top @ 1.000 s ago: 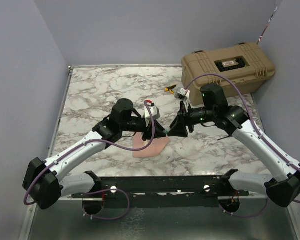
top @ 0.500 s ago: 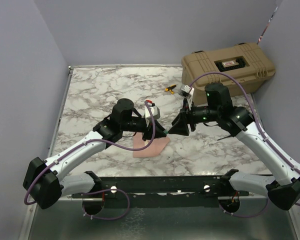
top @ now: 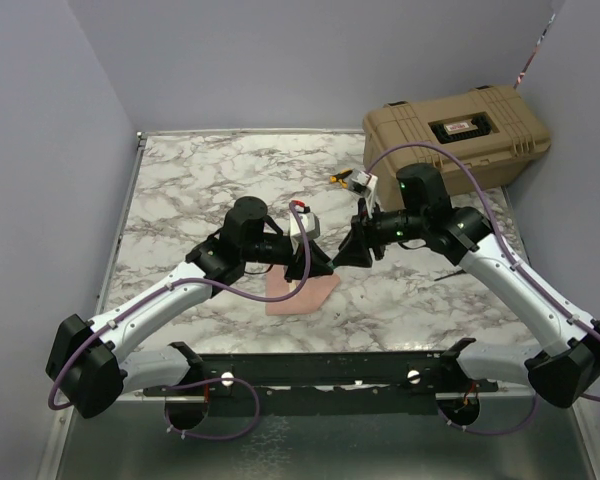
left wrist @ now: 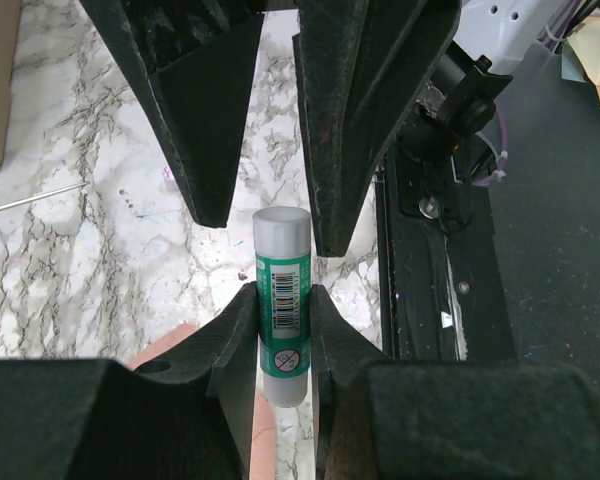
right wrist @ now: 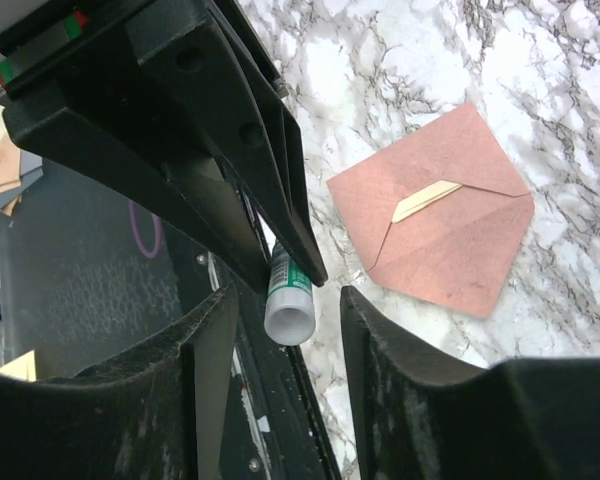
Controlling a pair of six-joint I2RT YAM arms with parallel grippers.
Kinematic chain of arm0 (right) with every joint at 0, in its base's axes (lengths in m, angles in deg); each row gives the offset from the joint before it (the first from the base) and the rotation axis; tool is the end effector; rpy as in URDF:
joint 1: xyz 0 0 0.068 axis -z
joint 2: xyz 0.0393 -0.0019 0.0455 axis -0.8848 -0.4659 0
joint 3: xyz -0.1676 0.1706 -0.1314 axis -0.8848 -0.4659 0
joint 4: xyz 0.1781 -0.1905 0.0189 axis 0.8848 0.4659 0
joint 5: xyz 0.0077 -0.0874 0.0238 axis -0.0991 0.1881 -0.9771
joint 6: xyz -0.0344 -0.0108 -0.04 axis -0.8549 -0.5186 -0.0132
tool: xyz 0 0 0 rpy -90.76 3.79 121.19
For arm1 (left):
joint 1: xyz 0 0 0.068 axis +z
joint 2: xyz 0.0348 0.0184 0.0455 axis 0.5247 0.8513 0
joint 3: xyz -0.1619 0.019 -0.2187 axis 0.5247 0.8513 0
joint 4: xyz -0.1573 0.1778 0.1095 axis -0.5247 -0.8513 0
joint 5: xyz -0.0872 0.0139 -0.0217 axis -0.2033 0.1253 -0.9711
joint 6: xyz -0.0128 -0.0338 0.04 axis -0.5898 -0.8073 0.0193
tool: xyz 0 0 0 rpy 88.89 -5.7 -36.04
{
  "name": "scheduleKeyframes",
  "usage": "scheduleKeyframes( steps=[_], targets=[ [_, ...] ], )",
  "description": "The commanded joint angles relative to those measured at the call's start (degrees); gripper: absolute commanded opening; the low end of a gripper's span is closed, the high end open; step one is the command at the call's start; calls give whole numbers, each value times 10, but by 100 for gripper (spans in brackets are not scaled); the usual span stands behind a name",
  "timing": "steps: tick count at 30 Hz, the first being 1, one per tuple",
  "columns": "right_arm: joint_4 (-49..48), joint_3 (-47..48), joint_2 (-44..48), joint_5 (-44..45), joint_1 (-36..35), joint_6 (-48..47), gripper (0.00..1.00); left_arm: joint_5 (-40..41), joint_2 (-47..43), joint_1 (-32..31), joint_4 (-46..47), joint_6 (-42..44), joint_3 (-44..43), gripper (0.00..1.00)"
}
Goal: Place the letter into the envelope and seal it
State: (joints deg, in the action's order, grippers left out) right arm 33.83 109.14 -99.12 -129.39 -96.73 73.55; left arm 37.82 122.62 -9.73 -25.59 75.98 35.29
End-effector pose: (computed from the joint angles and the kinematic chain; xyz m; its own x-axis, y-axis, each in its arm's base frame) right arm 0.1938 0.1626 0.3639 -0.4792 -0.3358 -0.8109 -0.8718 0.2890 0.3955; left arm 0.1784 -0.1920 0.3107 -0.1297 0.1998 -0.9712 0.9915 0.0220 -0.1279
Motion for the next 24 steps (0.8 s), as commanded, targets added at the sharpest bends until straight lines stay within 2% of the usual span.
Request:
scheduleKeyframes(
  steps=[1, 6, 12, 14, 17, 18, 22, 24],
  targets=[
    [15, 6, -3, -17, -1, -14, 46, -16, -6, -3, 0, 13, -20, 0],
    [18, 4, -6, -21, -1, -10, 35, 18, -7, -2, 0, 11, -25, 0],
    [19, 4, -24, -10, -1, -2, 31, 48, -13, -3, 9, 14, -29, 0],
    [9, 3, -23, -2, -1, 2, 24, 51, -12, -2, 11, 15, -30, 0],
    [-28, 3, -14, 21, -1, 57, 3, 63, -12, -2, 12, 13, -30, 0],
    [-50, 1, -10, 33, -1, 84, 1, 75, -11, -3, 13, 12, -29, 0],
    [-151, -27, 4, 110, -1, 239, 0, 178, -15, -3, 34, -2, -18, 0],
    [-167, -32, 4, 163, -1, 327, 1, 230, -17, -3, 59, -12, -8, 0]
  ],
)
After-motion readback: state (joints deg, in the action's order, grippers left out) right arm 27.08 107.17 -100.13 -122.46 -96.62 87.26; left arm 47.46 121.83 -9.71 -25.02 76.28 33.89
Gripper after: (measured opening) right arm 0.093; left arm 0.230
